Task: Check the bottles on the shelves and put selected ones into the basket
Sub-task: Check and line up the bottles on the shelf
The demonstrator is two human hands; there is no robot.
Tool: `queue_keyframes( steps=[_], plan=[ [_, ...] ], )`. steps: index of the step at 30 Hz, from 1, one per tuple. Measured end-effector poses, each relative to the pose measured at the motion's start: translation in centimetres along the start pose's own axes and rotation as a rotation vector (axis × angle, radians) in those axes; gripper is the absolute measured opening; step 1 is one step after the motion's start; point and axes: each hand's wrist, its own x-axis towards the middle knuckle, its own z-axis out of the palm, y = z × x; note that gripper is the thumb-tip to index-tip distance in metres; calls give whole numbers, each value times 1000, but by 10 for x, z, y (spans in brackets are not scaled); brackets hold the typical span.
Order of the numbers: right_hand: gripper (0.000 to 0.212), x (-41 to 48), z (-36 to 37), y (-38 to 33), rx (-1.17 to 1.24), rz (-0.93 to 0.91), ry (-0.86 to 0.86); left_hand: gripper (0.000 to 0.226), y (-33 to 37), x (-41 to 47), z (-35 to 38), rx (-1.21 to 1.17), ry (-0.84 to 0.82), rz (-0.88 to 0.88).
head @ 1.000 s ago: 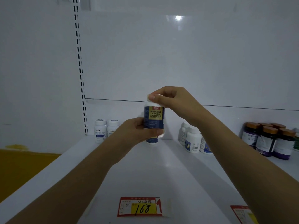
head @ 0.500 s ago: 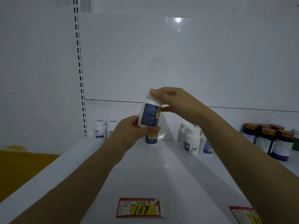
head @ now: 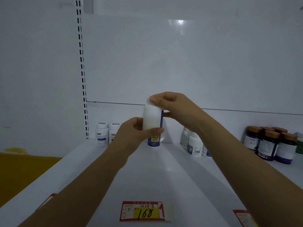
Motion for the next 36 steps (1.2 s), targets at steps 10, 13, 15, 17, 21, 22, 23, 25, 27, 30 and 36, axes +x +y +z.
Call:
queue_keyframes(
  steps=[10, 13, 15, 17, 21, 22, 23, 25, 27, 30, 36],
  plan=[
    [31, 1, 0, 20, 386, 33, -65, 40, -10, 8, -1, -116, -155, -72],
    [36, 4, 6, 21, 161, 51, -32, 36, -10, 11, 3, -13, -53, 13],
    [35, 7, 5, 22, 138, 45, -12, 36, -11, 13, 3, 15, -59, 17],
    [29, 9, 2, 24, 208, 39, -28, 37, -12, 14, -2, -26, -114, -24],
    [34, 9, -3, 27, 362, 31, -115, 33, -14, 14, -8, -77, -289, -124],
    [34, 9, -2, 28, 366, 33, -130, 32, -14, 14, -8, -79, -292, -128],
    [33, 9, -2, 28, 356, 36, -142, 32, -15, 14, -8, -71, -273, -121],
    [32, 10, -1, 26, 293, 48, -151, 35, -14, 15, -6, -8, -203, -69],
    [32, 10, 1, 24, 193, 44, -137, 37, -15, 16, -6, 23, -149, -22],
    [36, 9, 3, 20, 140, 4, -77, 38, -17, 16, -7, 25, -169, 11],
    [40, -7, 11, 7, -113, -302, 15, 53, -14, 27, -9, -85, -48, 178]
  ],
)
